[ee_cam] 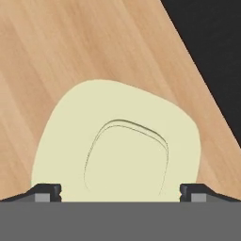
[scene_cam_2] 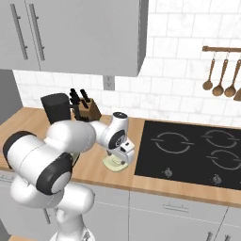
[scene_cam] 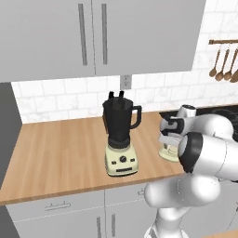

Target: Close the lid blender by securely placing the lid on top.

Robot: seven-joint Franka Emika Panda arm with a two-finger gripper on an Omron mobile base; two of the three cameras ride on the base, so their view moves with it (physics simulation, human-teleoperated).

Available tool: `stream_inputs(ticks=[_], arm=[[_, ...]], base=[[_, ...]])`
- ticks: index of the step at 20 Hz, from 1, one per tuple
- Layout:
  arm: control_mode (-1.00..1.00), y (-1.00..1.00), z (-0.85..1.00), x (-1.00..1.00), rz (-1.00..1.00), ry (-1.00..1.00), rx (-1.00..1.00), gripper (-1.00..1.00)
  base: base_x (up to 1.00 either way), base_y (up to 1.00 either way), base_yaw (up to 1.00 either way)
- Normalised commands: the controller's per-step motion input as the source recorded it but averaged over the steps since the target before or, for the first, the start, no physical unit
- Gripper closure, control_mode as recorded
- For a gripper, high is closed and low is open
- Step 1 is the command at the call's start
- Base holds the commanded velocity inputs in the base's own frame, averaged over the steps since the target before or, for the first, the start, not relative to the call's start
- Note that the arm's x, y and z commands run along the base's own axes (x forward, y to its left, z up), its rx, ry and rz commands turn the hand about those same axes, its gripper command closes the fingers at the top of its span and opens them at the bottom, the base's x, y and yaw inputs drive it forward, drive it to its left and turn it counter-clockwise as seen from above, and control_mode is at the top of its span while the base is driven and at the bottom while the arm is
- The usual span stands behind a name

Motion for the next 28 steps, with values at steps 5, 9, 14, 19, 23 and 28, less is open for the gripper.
stream_inputs(ticks=[5, 9, 14, 19, 23, 28], arm=[[-1.0, 0.0, -0.02, 0.35, 0.0, -0.12, 0.0, -1.0], [-1.0, 0.0, -0.28, 0.09, 0.0, -0.04, 0.0, -1.0], [-1.0, 0.01, -0.53, -0.03, 0.0, 0.0, 0.0, -1.0], [-1.0, 0.1, -0.43, -0.11, 0.0, 0.0, 0.0, 1.0], [-1.0, 0.09, 0.13, -0.04, -0.01, -0.02, 0.0, 1.0], [-1.0, 0.0, 0.6, -0.18, -0.01, -0.07, 0.0, 1.0]], base=[[0.0, 0.0, 0.0], [0.0, 0.0, 0.0], [0.0, 0.0, 0.0], [0.0, 0.0, 0.0], [0.0, 0.0, 0.0], [0.0, 0.0, 0.0]])
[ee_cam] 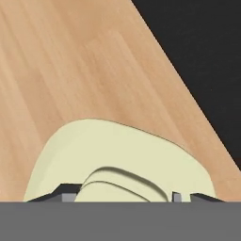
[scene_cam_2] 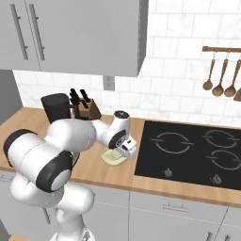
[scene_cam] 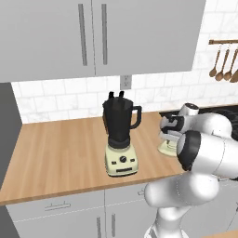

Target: Close the lid blender by securely placing the lid on top.

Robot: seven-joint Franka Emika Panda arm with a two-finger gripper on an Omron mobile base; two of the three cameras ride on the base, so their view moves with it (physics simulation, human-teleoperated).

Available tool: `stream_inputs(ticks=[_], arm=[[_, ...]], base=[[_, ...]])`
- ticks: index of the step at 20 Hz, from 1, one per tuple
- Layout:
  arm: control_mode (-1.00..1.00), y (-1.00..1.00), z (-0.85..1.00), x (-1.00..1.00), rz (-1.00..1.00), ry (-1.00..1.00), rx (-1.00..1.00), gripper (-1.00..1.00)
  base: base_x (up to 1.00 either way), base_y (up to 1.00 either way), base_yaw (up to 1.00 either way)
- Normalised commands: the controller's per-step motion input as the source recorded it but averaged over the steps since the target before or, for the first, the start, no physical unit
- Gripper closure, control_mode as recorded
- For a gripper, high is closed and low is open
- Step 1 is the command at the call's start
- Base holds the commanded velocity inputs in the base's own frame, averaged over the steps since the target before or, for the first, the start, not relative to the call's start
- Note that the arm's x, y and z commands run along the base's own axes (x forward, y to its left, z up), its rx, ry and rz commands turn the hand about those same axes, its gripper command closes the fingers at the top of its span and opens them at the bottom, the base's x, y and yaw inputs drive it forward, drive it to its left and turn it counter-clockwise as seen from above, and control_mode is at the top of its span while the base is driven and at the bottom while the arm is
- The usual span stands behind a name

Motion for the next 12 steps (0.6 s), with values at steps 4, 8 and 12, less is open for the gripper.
stream_inputs(ticks=[4, 8, 12], arm=[[-1.0, 0.0, 0.85, -0.2, 0.0, -0.09, 0.0, 1.0], [-1.0, 0.0, 0.74, -0.32, 0.0, -0.11, 0.0, 1.0], [-1.0, 0.01, 0.73, -0.4, 0.0, -0.15, 0.0, 1.0]], base=[[0.0, 0.0, 0.0], [0.0, 0.0, 0.0], [0.0, 0.0, 0.0]])
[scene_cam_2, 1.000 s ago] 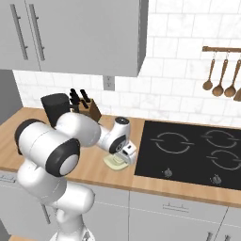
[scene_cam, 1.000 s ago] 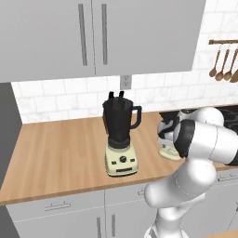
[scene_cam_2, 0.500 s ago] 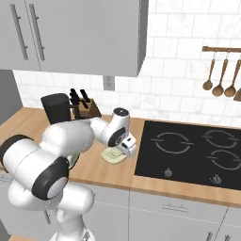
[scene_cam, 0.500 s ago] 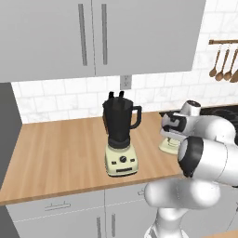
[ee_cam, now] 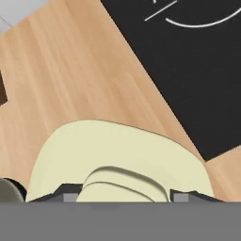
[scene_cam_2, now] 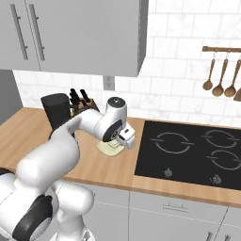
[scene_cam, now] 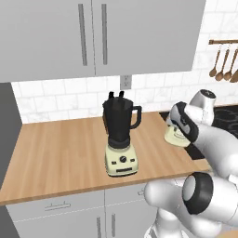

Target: Close the lid blender by securely placing the lid on top.

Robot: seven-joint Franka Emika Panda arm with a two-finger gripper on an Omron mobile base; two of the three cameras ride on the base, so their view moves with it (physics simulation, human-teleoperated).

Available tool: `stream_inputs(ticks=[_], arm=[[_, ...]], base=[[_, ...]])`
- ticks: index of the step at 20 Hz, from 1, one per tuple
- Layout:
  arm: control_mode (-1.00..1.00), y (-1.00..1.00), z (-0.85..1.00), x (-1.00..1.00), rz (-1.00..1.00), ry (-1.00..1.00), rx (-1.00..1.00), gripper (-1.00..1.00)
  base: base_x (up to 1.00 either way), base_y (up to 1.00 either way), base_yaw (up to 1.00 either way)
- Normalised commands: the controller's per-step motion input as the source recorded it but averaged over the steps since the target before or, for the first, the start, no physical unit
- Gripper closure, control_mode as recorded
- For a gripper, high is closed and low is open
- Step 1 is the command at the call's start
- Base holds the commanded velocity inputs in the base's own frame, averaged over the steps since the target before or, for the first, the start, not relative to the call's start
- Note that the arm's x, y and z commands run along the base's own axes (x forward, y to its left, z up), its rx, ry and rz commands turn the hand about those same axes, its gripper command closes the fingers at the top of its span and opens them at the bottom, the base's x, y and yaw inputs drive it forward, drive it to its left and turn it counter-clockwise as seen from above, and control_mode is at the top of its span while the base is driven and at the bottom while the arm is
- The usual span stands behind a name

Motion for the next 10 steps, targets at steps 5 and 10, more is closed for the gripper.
stream_inputs(ticks=[5, 10], arm=[[-1.0, 0.15, 0.64, -0.41, 0.0, -0.21, 0.0, 1.0], [-1.0, 0.31, 0.89, -0.24, 0.0, -0.19, 0.0, 1.0]], base=[[0.0, 0.0, 0.0], [0.0, 0.0, 0.0]])
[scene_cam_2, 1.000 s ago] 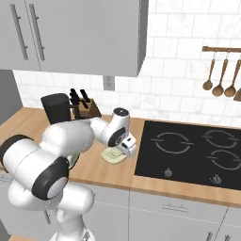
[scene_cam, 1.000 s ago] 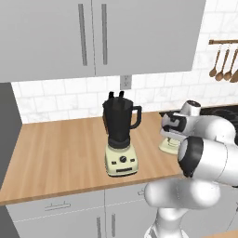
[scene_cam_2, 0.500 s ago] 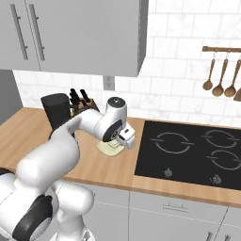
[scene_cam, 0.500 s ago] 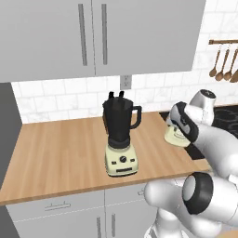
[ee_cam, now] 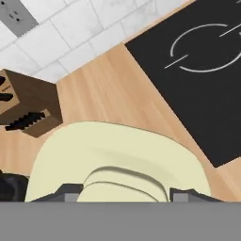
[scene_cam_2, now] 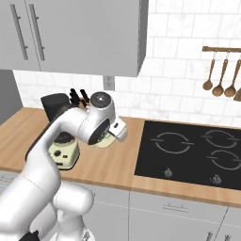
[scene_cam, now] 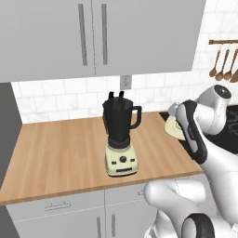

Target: Close the lid blender by securely placing the lid on top.

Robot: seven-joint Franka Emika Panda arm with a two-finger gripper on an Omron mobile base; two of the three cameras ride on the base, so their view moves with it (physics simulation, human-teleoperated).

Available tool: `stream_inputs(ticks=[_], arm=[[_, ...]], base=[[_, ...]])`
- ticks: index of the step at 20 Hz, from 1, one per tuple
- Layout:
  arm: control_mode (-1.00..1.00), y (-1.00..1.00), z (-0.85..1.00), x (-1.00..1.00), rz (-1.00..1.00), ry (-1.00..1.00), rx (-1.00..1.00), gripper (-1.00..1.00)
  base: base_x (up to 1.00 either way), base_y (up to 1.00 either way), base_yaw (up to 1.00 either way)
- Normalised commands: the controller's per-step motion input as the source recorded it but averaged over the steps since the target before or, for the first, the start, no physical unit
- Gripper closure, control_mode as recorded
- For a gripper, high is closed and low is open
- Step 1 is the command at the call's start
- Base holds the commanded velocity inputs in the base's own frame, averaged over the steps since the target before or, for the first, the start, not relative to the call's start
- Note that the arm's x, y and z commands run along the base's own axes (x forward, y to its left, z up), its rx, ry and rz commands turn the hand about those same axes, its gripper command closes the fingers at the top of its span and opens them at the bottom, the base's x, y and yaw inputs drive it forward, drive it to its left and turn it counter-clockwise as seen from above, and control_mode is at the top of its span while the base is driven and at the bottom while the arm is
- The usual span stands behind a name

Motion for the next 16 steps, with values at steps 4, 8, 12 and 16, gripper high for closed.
stream_inputs(ticks=[4, 8, 12, 16], arm=[[-1.0, 0.38, 0.8, -0.29, 0.0, -0.12, 0.0, 1.0], [-1.0, 0.43, 0.77, -0.36, 0.0, -0.09, 0.0, 1.0], [-1.0, 0.51, 0.65, -0.33, 0.0, -0.02, 0.02, 1.0], [-1.0, 0.63, 0.67, -0.17, 0.0, 0.0, 0.03, 1.0]], base=[[0.0, 0.0, 0.0], [0.0, 0.0, 0.0], [0.0, 0.0, 0.0], [0.0, 0.0, 0.0]])
